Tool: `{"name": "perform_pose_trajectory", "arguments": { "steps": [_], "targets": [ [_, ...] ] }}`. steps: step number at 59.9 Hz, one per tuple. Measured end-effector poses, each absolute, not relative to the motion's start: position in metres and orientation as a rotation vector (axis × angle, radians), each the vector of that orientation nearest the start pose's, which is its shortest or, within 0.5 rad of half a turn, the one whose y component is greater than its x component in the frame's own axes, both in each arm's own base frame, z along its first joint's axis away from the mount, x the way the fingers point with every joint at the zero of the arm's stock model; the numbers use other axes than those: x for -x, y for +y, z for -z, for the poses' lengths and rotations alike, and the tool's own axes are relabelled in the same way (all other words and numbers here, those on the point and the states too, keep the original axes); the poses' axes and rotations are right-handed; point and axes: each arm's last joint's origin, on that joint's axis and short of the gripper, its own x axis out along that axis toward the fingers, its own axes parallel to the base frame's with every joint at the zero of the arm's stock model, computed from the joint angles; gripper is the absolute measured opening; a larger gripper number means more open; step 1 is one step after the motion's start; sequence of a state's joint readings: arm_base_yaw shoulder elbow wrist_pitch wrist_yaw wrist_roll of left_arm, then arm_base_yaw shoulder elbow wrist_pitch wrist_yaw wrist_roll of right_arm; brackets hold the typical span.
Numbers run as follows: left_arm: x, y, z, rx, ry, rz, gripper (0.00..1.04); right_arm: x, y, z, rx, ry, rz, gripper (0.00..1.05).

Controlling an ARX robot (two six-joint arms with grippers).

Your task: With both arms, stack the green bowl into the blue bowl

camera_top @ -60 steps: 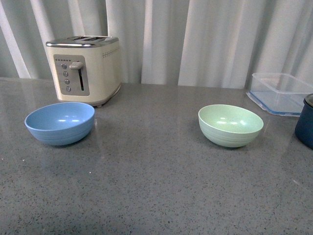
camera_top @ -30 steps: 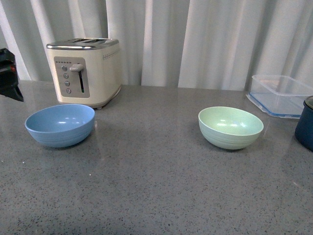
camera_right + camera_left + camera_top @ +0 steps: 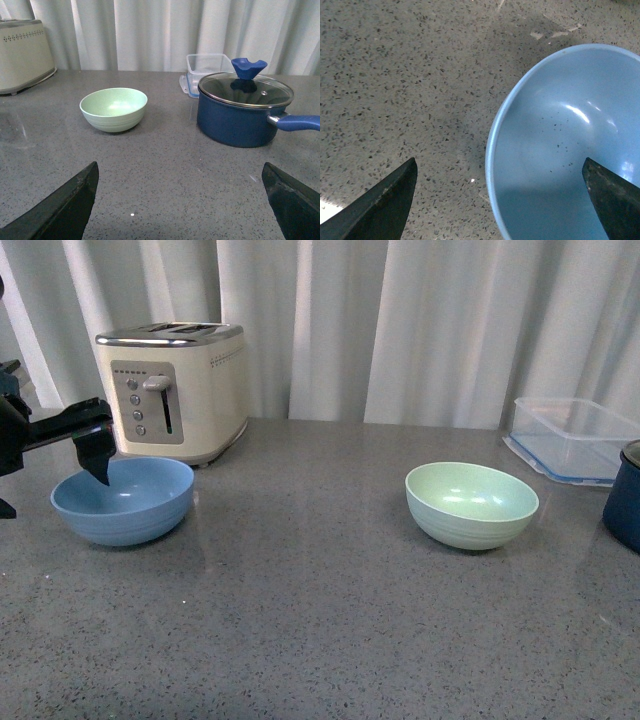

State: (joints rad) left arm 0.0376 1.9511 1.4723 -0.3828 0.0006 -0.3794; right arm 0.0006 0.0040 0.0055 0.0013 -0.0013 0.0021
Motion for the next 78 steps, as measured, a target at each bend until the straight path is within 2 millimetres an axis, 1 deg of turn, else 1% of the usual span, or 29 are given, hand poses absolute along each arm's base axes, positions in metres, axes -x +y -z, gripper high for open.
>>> {"name": "perform_pose_trajectory", "arguments": {
  "steps": [17,20,22,27,29,36,38,45,47,52,54,62,66,72,78],
  "targets": [
    [-0.433,0.003,-0.200,0.356,0.876,-0.201,0.97,-0.098,0.000,-0.165,-0.002,-0.003,-0.002,0.95],
    [-0.433,0.003,-0.198,0.353,0.877,-0.207,0.89,-0.098,0.000,-0.165,-0.002,-0.003,-0.002,0.95],
    [-0.433,0.003,-0.198,0.353,0.877,-0.208,0.85,-0.098,0.000,-0.165,-0.002,-0.003,-0.002,0.95],
    [-0.434,0.003,-0.199,0.349,0.873,-0.215,0.71,-0.098,0.000,-0.165,-0.002,-0.003,-0.002,0.95],
    [-0.434,0.003,-0.200,0.348,0.871,-0.218,0.67,-0.098,0.000,-0.165,-0.002,-0.003,-0.002,0.95],
    [-0.434,0.003,-0.201,0.346,0.870,-0.224,0.47,-0.098,0.000,-0.165,-0.002,-0.003,-0.002,0.95],
    [-0.434,0.004,-0.201,0.345,0.870,-0.224,0.44,-0.098,0.000,-0.165,-0.002,-0.003,-0.002,0.95],
    [-0.434,0.004,-0.201,0.344,0.872,-0.225,0.24,-0.098,0.000,-0.165,-0.002,-0.003,-0.002,0.95],
    [-0.434,0.004,-0.201,0.344,0.872,-0.226,0.21,-0.098,0.000,-0.165,-0.002,-0.003,-0.002,0.95],
    [-0.434,0.004,-0.201,0.346,0.873,-0.226,0.07,-0.098,0.000,-0.165,-0.002,-0.003,-0.002,0.95],
    [-0.434,0.004,-0.201,0.349,0.873,-0.222,0.03,-0.098,0.000,-0.165,-0.002,-0.003,-0.002,0.95],
    [-0.434,0.001,-0.206,0.348,0.863,-0.217,0.03,-0.098,0.000,-0.165,-0.002,-0.003,-0.002,0.95],
    [-0.434,-0.004,-0.210,0.348,0.854,-0.206,0.03,-0.098,0.000,-0.165,-0.002,-0.003,-0.002,0.95],
    [-0.434,-0.017,-0.221,0.350,0.831,-0.169,0.03,-0.098,0.000,-0.165,-0.002,-0.003,-0.002,0.95],
    [-0.434,-0.037,-0.230,0.352,0.813,-0.117,0.03,-0.098,0.000,-0.165,-0.002,-0.003,-0.002,0.95]
  ]
}}
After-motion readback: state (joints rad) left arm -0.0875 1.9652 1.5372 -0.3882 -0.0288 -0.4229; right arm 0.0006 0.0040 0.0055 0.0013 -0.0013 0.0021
